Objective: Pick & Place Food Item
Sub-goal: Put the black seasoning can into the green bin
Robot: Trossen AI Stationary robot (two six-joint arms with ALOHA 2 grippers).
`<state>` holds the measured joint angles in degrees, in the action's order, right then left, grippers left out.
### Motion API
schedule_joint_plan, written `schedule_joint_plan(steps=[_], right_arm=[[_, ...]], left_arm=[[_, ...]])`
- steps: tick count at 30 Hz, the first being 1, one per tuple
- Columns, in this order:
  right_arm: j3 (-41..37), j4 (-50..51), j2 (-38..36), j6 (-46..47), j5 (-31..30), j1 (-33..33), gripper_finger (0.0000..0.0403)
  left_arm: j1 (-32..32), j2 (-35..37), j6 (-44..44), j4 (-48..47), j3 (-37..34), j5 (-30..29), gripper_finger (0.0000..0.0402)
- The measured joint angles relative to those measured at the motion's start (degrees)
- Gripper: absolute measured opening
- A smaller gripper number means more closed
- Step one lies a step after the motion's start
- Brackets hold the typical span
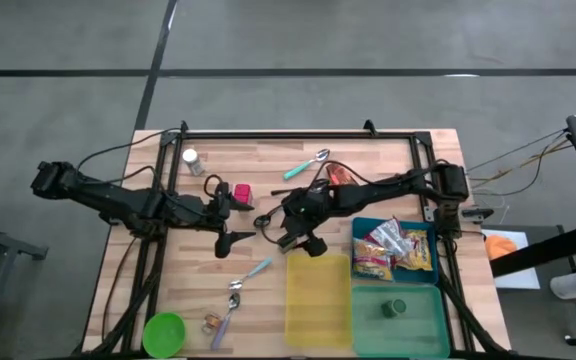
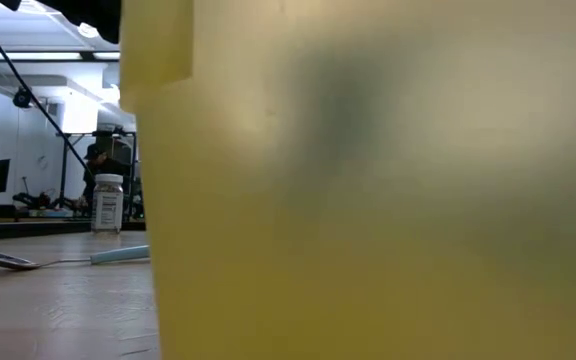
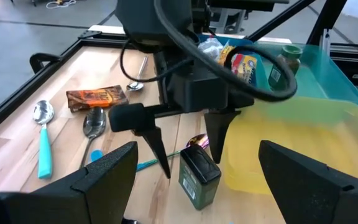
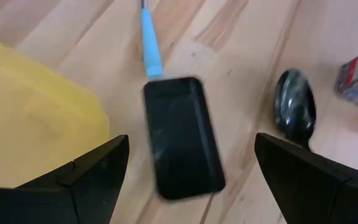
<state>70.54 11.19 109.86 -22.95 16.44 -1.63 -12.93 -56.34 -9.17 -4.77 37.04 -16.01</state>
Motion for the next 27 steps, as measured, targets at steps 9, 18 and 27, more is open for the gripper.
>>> schedule_joint_plan(steps=[9, 18, 27], right_arm=[[0.28, -0.29, 2.17, -0.09, -0.17, -0.02, 0.0340], [0.28, -0.49, 2.14, -0.19, -1.55, -0.13, 0.0254], [0.28, -0.48, 2.08, -0.20, -1.60, -0.11, 0.0157]], left_arm=[[-0.02, -0.01, 0.02, -0.30, 0.00, 0.01, 0.0338], [0.00, -0.01, 0.18, -0.40, 0.00, 0.00, 0.0338], [-0.02, -0.02, 0.18, -0.40, 0.00, 0.00, 0.0338]])
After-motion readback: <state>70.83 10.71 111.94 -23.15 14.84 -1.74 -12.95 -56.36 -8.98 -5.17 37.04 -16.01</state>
